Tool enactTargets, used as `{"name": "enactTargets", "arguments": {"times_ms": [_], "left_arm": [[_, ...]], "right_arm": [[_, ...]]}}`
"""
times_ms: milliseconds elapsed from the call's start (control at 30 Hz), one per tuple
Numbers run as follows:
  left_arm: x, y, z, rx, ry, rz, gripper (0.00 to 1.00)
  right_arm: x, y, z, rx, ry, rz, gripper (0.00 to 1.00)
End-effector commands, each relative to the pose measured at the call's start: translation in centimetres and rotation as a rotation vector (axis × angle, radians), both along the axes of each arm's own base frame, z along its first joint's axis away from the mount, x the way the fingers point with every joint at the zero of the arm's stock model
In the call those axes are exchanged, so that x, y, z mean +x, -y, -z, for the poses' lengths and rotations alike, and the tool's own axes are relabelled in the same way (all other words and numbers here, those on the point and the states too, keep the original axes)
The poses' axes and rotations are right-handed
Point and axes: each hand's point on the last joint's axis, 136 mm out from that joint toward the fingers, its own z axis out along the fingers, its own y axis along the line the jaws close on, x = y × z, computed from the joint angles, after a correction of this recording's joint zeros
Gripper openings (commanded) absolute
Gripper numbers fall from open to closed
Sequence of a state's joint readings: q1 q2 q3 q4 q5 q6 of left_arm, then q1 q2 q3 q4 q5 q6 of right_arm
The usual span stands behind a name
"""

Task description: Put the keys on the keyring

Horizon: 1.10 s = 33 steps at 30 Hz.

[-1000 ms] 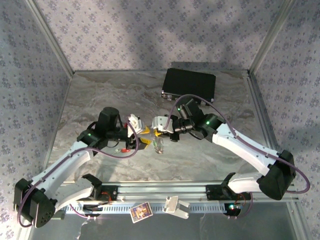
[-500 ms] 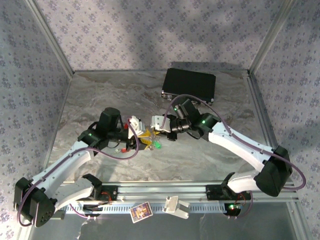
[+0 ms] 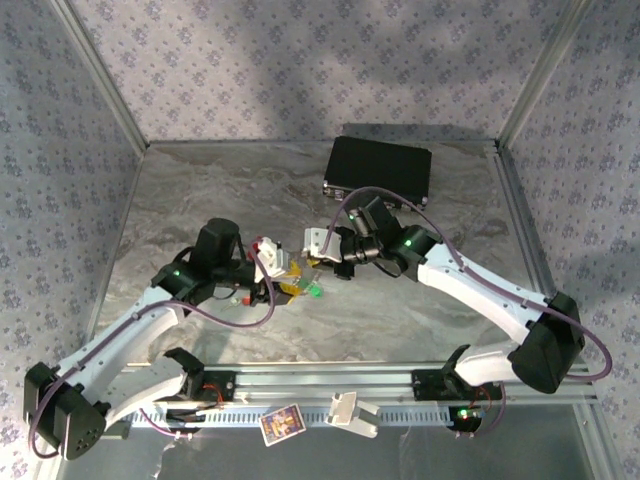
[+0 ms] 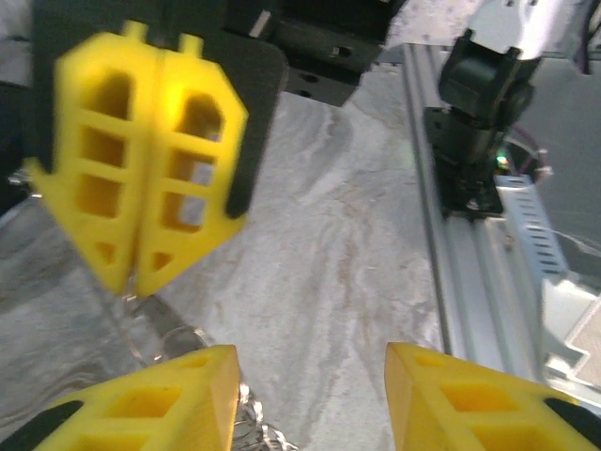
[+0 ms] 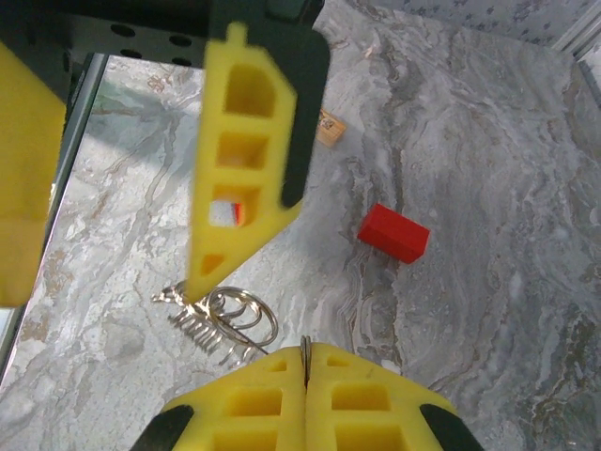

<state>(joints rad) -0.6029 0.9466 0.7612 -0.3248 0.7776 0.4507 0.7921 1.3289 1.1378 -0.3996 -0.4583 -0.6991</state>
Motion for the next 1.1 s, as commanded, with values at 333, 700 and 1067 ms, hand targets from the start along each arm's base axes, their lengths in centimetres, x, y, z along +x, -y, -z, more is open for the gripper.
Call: {"name": "enactTargets", "arguments": {"times_ms": [333,700,1067], "left_arm": [[8.6,-3.0,-3.7,-0.082,0.205,-0.289,0.46],[4.7,-0.4,-0.8,-0.048,0.205,-0.084,0.35],[2.6,0.7,-0.1,-0.079,0.17,0.011,0.3]], "right_arm": [[-0.6,0.6,-2.0,0.096,-0.05,-0.03,0.0],[-1.3,0.1,-2.6,0.123,-0.059,-0.085,0.0],[-1.8,-0.1,-2.3,0.095,-0.05,-0.092,0.0]]}}
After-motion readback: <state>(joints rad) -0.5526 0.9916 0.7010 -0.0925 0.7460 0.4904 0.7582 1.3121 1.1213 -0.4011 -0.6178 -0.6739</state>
